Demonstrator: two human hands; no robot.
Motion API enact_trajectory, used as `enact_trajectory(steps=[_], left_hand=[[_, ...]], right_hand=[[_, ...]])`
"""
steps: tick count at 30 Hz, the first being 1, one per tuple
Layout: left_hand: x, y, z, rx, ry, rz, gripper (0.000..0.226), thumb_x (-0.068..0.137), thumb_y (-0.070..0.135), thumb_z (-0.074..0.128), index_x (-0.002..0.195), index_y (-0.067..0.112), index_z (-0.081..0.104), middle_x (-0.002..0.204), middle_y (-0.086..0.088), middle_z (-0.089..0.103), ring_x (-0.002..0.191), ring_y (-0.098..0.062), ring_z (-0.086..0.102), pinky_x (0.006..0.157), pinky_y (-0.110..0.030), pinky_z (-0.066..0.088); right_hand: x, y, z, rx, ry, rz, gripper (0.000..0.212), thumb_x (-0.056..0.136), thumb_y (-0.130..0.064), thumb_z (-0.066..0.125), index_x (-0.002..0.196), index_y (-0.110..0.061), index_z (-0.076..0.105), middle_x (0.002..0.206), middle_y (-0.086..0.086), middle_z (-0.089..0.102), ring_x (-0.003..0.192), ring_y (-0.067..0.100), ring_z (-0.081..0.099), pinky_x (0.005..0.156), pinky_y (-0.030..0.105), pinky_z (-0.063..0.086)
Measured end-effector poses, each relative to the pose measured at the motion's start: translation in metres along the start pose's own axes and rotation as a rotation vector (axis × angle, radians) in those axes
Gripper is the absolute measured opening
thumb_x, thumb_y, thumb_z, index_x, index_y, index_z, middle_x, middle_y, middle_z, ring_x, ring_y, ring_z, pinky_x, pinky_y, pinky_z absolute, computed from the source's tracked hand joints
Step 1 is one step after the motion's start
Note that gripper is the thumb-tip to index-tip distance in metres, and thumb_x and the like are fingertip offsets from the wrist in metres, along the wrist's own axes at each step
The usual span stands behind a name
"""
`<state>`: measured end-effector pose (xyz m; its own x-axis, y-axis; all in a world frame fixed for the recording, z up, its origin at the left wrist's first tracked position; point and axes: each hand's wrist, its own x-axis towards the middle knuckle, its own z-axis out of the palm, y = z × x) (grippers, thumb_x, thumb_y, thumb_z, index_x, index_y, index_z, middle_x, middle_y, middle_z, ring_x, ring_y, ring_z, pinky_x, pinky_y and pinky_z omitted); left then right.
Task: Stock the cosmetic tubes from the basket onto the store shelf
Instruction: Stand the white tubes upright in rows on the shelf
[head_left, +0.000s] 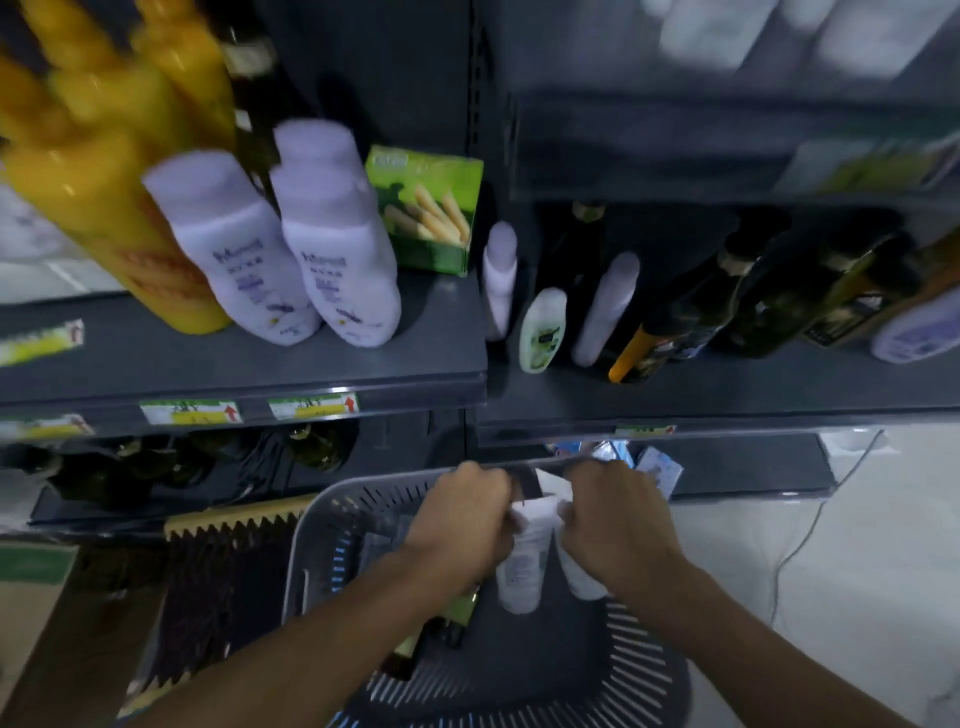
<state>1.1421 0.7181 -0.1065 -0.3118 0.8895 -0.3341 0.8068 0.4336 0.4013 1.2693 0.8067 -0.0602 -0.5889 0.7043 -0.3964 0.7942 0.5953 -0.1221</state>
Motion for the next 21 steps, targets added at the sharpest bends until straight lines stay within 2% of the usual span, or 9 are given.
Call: enact_trajectory(steps=[2, 4, 7, 10, 13, 15, 18, 21], left_hand=[[-0.012, 0.015, -0.031, 0.025, 0.055, 0.009, 0.012, 0.089, 0.029, 0.067, 0.086, 0.017, 0.068, 0.092, -0.011, 0.068, 0.089, -0.031, 0.066, 0.078, -0.039, 0.055], [-0.025, 0.032, -0.064, 0.054, 0.093, 0.034, 0.019, 0.089, 0.029, 0.065, 0.075, 0.022, 0.056, 0.089, -0.01, 0.068, 0.088, -0.032, 0.065, 0.076, -0.039, 0.054], [-0.044, 0.06, -0.113, 0.08, 0.144, 0.084, 0.025, 0.088, 0.031, 0.064, 0.07, 0.023, 0.049, 0.08, -0.006, 0.063, 0.086, -0.03, 0.063, 0.066, -0.034, 0.042], [-0.064, 0.09, -0.163, 0.099, 0.195, 0.115, 0.03, 0.085, 0.031, 0.064, 0.066, 0.021, 0.043, 0.073, -0.003, 0.052, 0.081, -0.031, 0.059, 0.063, -0.034, 0.037], [-0.082, 0.119, -0.21, 0.147, 0.263, 0.159, 0.028, 0.084, 0.033, 0.063, 0.068, 0.015, 0.05, 0.074, -0.007, 0.059, 0.081, -0.029, 0.058, 0.062, -0.036, 0.04], [-0.091, 0.138, -0.239, 0.18, 0.308, 0.183, 0.029, 0.085, 0.034, 0.063, 0.067, 0.014, 0.052, 0.079, -0.008, 0.067, 0.083, -0.028, 0.06, 0.063, -0.036, 0.043], [-0.098, 0.167, -0.277, 0.23, 0.375, 0.227, 0.018, 0.088, 0.034, 0.064, 0.083, 0.018, 0.068, 0.091, -0.004, 0.072, 0.091, -0.024, 0.062, 0.073, -0.035, 0.049], [-0.097, 0.197, -0.304, 0.211, 0.426, 0.234, 0.019, 0.087, 0.041, 0.068, 0.096, 0.025, 0.074, 0.096, 0.0, 0.074, 0.094, -0.021, 0.064, 0.077, -0.033, 0.051]], right_hand=[[-0.011, 0.0, -0.031, -0.018, 0.025, -0.016, 0.015, 0.093, -0.023, 0.063, 0.107, -0.017, 0.063, 0.108, 0.005, 0.069, 0.1, 0.026, 0.069, 0.077, 0.033, 0.052], [-0.025, 0.001, -0.067, -0.017, 0.084, -0.03, 0.008, 0.093, -0.024, 0.062, 0.099, -0.018, 0.059, 0.098, 0.004, 0.067, 0.095, 0.028, 0.068, 0.072, 0.034, 0.051], [-0.05, 0.002, -0.125, 0.009, 0.183, -0.049, 0.015, 0.095, -0.026, 0.061, 0.09, -0.02, 0.048, 0.078, -0.001, 0.049, 0.084, 0.03, 0.062, 0.065, 0.034, 0.04], [-0.074, 0.007, -0.18, 0.065, 0.269, -0.068, 0.015, 0.093, -0.026, 0.061, 0.09, -0.02, 0.048, 0.089, 0.004, 0.062, 0.09, 0.031, 0.066, 0.067, 0.034, 0.044], [-0.094, 0.017, -0.229, 0.119, 0.345, -0.092, 0.009, 0.088, -0.026, 0.065, 0.092, -0.019, 0.06, 0.09, 0.003, 0.069, 0.083, 0.026, 0.066, 0.069, 0.036, 0.055], [-0.106, 0.025, -0.258, 0.178, 0.425, -0.111, 0.012, 0.086, -0.026, 0.068, 0.094, -0.017, 0.066, 0.089, 0.004, 0.07, 0.085, 0.027, 0.066, 0.069, 0.035, 0.054], [-0.12, 0.037, -0.298, 0.239, 0.478, -0.142, 0.012, 0.086, -0.027, 0.067, 0.095, -0.02, 0.067, 0.091, 0.003, 0.071, 0.088, 0.026, 0.066, 0.069, 0.035, 0.052], [-0.127, 0.051, -0.334, 0.269, 0.466, -0.166, 0.008, 0.09, -0.029, 0.067, 0.098, -0.028, 0.067, 0.093, -0.004, 0.071, 0.085, 0.019, 0.066, 0.07, 0.034, 0.056]])
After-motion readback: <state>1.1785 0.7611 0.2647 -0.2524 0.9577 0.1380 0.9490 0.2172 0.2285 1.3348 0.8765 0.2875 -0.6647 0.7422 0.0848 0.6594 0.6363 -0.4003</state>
